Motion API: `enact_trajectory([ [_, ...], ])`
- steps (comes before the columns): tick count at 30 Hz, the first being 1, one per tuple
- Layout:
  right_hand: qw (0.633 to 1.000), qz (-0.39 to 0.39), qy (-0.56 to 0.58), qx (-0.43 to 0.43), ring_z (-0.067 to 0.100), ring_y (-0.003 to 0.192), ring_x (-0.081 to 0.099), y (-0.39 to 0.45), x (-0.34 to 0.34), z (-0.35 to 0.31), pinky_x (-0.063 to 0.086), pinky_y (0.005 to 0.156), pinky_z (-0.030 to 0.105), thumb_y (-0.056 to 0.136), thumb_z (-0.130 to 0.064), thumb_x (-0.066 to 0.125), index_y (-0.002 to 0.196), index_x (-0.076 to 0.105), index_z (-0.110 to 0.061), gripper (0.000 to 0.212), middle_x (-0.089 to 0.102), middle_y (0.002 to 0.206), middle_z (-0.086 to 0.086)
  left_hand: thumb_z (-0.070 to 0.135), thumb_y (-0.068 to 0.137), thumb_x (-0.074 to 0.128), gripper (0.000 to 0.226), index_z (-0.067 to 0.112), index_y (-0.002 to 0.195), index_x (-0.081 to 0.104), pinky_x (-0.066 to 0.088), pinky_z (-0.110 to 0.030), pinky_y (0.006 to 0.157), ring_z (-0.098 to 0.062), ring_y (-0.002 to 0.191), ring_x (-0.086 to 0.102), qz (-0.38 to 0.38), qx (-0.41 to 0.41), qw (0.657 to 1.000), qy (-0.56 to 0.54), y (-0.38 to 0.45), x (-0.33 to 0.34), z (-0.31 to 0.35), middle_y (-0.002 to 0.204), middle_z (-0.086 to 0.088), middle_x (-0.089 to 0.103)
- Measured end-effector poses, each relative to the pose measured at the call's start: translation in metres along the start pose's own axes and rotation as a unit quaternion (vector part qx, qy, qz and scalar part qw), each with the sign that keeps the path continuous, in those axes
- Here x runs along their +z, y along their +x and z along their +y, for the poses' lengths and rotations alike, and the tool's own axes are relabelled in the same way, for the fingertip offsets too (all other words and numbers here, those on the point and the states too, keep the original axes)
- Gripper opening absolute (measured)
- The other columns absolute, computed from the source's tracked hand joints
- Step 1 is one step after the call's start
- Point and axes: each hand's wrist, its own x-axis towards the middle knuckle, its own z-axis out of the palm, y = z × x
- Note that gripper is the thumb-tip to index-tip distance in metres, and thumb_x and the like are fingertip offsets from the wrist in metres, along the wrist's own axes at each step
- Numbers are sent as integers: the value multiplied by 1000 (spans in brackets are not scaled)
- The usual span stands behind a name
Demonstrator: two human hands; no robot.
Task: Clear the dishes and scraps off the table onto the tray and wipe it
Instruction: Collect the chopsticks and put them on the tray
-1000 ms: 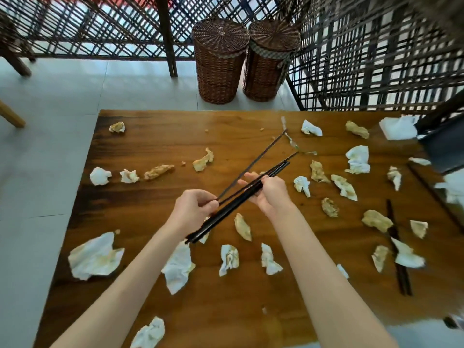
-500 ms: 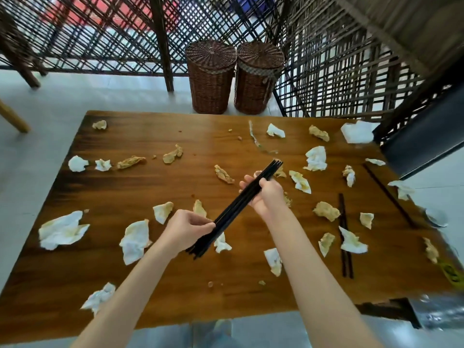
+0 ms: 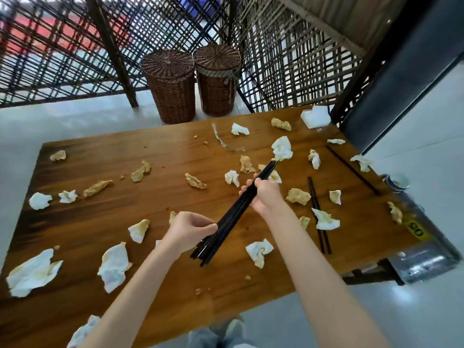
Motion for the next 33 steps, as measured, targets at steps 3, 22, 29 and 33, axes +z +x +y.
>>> enact_trajectory([
  [3,1000,12,9,-2,19,55,41,3,-21,-12,42,56,33,99,-4,26,89,41,-10,20,43,68,7,23,80,72,6,28,77,72,58,-26,63,-13,70,70,-20,-3,1000,-23,13,13,20,70,3,72],
  [22,990,35,-122,57,19,58,42,92,-257,-189,45,55,31,99,-6,31,89,45,-10,18,45,70,8,24,80,72,8,19,86,71,53,-19,53,-9,69,68,38,-104,993,-38,81,293,128,81,1,71],
  [29,983,14,-170,69,19,64,44,124,-280,-211,46,69,34,100,-7,31,95,45,-10,16,46,76,8,20,81,70,15,13,93,74,56,-23,63,-9,92,62,72,-152,984,61,96,345,112,127,-2,59],
  [33,981,16,-177,72,19,66,46,132,-279,-214,48,71,34,100,-8,32,96,48,-10,16,48,77,9,18,81,69,14,13,92,73,50,-25,84,-16,110,57,108,-155,976,109,100,354,103,115,-5,66],
])
